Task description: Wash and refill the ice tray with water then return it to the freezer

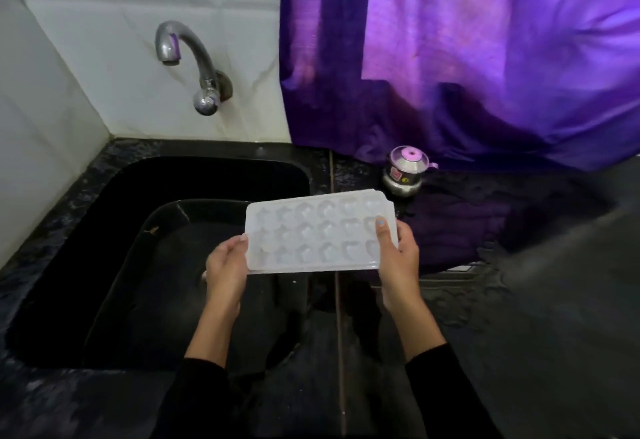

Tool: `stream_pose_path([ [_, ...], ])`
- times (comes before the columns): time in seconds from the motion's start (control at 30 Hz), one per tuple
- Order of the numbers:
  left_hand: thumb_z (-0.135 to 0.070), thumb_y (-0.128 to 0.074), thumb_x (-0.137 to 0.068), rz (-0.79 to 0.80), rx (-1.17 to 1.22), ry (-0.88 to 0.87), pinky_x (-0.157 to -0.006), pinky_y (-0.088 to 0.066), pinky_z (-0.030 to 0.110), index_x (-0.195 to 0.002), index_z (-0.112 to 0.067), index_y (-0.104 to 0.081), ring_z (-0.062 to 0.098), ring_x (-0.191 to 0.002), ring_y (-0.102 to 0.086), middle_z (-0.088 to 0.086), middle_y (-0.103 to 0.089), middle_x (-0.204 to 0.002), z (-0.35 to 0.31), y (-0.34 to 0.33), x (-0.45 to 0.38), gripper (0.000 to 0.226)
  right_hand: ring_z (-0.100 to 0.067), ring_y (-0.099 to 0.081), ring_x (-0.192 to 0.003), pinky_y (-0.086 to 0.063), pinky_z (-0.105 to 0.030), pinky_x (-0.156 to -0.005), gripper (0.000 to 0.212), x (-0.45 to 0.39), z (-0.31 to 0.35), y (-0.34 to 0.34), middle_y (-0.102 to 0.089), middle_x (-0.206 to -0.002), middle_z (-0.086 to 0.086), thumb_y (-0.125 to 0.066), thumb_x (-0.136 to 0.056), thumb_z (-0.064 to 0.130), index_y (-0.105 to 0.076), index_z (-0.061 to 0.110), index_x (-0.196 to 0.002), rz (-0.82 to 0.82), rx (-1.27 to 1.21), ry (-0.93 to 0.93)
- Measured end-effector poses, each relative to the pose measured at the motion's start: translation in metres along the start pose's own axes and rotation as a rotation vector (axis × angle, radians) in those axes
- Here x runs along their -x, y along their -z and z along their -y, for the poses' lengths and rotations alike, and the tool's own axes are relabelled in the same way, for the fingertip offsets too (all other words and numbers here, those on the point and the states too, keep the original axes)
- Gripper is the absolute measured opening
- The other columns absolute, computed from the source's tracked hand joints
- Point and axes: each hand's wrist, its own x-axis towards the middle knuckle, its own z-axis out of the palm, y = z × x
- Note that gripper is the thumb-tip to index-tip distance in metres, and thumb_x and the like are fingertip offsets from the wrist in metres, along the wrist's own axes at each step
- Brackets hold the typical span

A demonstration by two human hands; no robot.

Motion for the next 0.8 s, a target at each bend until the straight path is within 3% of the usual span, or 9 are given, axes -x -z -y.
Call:
stream_pose_path([
  [0.07, -0.02, -0.06, -0.093, 0.038, 0.011, -0.032, -0.096, -0.049, 0.036, -0.126, -0.012, -0.058, 0.02, -0.107, -0.061, 0.005, -0.064, -0.116, -0.008, -0.014, 0.013, 0.035, -0.018, -0.062, -0.09, -0.052, -0.037, -0.081, 0.011, -0.016, 0.001, 0.027, -0.065, -0.099, -0.002, -0.055, -0.095, 0.035, -0.054, 0.024, -0.098, -0.053, 0.038, -0.057],
  [0.17, -0.01, -0.063, -0.09, 0.121, -0.067, -0.084, -0.089, -0.05, 0.033, -0.12, -0.009, -0.063, 0.021, -0.102, -0.064, 0.005, -0.068, -0.107, -0.014, -0.038, 0.026, 0.03, -0.014, -0.053, -0.079, -0.043, -0.031, -0.069, 0.012, -0.032, 0.005, 0.068, -0.058, -0.089, 0.001, -0.048, -0.098, 0.028, -0.051, 0.016, -0.1, -0.078, 0.204, -0.027],
  [0.3, -0.006, -0.065, -0.086, 0.211, -0.166, -0.102, -0.09, -0.054, 0.043, -0.11, -0.009, -0.068, 0.02, -0.092, -0.069, 0.002, -0.072, -0.094, -0.013, -0.071, 0.036, 0.025, -0.027, -0.062, -0.093, -0.045, -0.034, -0.081, 0.021, -0.05, 0.003, 0.116, -0.068, -0.093, -0.005, -0.057, -0.093, 0.027, -0.065, 0.01, -0.102, -0.107, 0.53, 0.027],
  [0.53, -0.004, -0.065, -0.084, 0.104, -0.306, -0.093, -0.081, -0.051, 0.029, -0.114, -0.007, -0.067, 0.018, -0.094, -0.063, 0.005, -0.068, -0.106, 0.001, -0.115, 0.044, 0.03, -0.032, -0.062, -0.104, -0.046, -0.033, -0.087, 0.027, -0.08, -0.008, 0.146, -0.073, -0.102, -0.012, -0.064, -0.09, 0.028, -0.073, 0.009, -0.107, -0.054, 0.661, -0.034],
  [0.8, -0.006, -0.066, -0.084, 0.043, -0.434, -0.088, -0.089, -0.049, 0.029, -0.115, -0.006, -0.067, 0.019, -0.101, -0.062, 0.008, -0.067, -0.117, 0.01, -0.131, 0.047, 0.031, -0.034, -0.062, -0.105, -0.047, -0.035, -0.088, 0.026, -0.098, -0.013, 0.155, -0.072, -0.102, -0.015, -0.068, -0.088, 0.027, -0.073, 0.007, -0.105, -0.025, 0.672, -0.06],
])
